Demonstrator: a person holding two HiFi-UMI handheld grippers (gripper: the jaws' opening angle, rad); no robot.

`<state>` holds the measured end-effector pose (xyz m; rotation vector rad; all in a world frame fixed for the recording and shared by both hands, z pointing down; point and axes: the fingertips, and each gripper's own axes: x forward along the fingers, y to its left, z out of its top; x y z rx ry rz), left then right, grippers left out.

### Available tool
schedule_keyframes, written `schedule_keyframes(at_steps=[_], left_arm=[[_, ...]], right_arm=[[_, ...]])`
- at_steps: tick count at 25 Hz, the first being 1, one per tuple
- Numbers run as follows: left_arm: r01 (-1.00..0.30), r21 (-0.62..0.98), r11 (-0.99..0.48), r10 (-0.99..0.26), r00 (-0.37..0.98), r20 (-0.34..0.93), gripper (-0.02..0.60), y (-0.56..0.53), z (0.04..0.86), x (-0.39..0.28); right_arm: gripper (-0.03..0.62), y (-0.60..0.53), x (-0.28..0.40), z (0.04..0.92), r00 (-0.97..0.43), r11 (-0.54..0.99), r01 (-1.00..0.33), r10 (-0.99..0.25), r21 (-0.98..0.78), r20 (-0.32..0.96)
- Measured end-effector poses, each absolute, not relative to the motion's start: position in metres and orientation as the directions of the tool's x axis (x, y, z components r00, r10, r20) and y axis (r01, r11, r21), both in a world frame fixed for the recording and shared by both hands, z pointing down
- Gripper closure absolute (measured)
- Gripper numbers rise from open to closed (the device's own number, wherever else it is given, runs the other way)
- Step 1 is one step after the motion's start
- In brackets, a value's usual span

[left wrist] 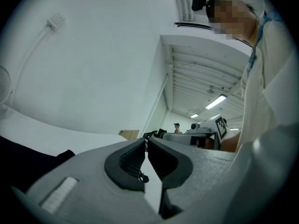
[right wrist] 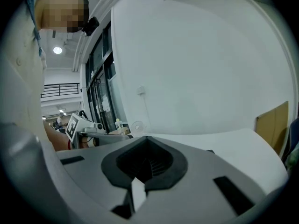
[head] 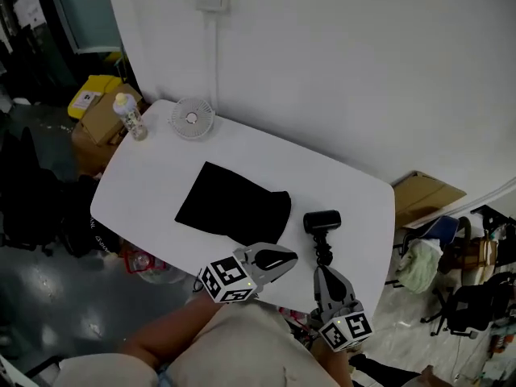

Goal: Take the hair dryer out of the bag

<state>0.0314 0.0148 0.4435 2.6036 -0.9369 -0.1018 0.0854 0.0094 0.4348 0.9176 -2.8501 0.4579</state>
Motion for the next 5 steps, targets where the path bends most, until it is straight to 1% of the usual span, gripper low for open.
schedule_keyframes(at_steps=[5], left_arm=[[-0.600,0.362,-0.713,-0.635,0.772,0.030,0.569,0.0168,0.4413,0.0206]], right_arm=[[0.579,0.0138,0.0756,0.4351,-0.817,0.783,-0.576,-0.541,-0.235,0.197]])
